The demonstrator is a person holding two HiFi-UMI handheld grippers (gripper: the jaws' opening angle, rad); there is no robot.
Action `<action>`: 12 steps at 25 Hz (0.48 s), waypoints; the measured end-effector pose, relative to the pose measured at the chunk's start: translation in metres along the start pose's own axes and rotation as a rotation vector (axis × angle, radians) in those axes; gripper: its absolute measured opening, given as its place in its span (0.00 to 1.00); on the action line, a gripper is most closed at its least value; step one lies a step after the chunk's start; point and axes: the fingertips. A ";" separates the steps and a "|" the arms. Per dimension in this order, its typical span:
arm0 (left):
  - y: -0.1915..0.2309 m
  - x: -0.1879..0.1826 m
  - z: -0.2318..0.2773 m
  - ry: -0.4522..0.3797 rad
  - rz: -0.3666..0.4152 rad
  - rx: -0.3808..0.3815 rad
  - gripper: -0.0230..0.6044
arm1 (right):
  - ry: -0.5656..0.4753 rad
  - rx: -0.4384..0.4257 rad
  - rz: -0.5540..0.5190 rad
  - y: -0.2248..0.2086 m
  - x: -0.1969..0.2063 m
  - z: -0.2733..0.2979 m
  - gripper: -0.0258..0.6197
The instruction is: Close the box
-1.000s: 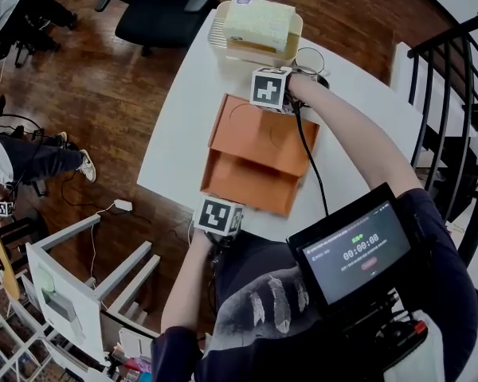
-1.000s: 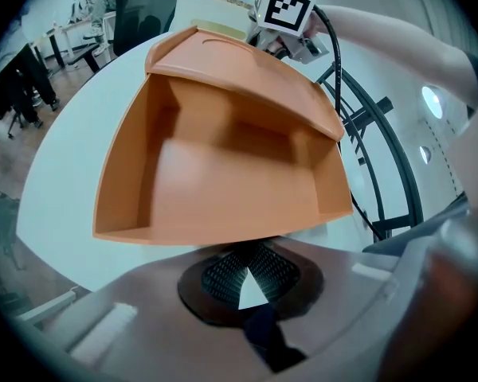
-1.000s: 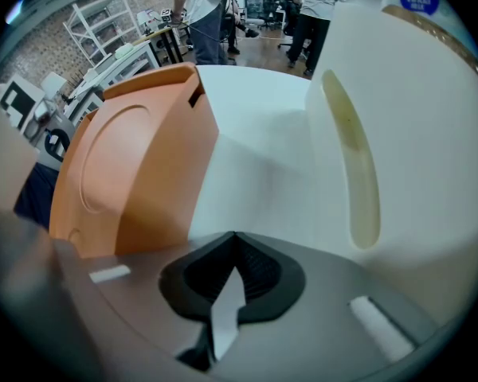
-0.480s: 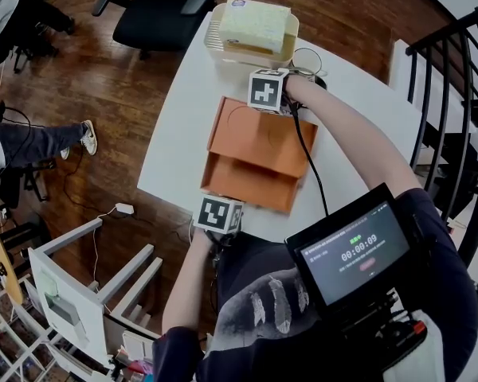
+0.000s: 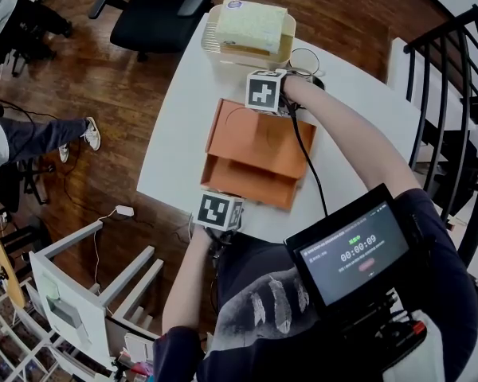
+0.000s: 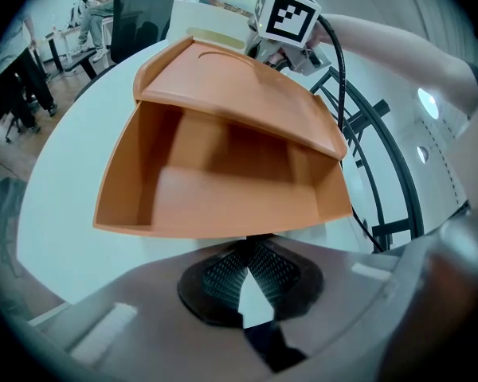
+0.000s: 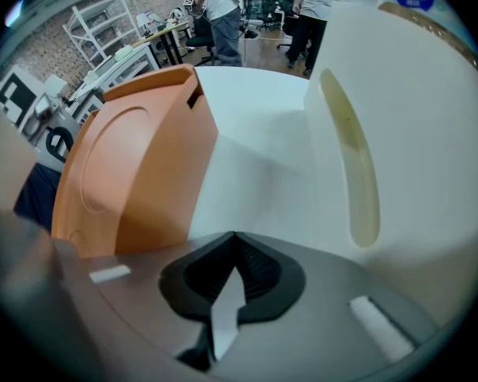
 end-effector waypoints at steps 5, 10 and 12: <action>0.001 -0.007 0.000 -0.005 0.010 -0.001 0.06 | 0.008 -0.012 -0.001 0.001 0.001 0.001 0.05; 0.001 -0.012 0.000 -0.008 0.019 0.001 0.06 | -0.003 -0.015 -0.004 0.001 -0.001 0.000 0.05; 0.001 -0.013 -0.001 -0.009 0.021 0.002 0.06 | 0.004 -0.015 0.008 0.001 0.001 -0.001 0.05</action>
Point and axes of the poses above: the fingertips, and each gripper's own axes: z forward along the fingers, y to its left, x out of its underside, and after that the axes turned 5 degrees about z, right-handed
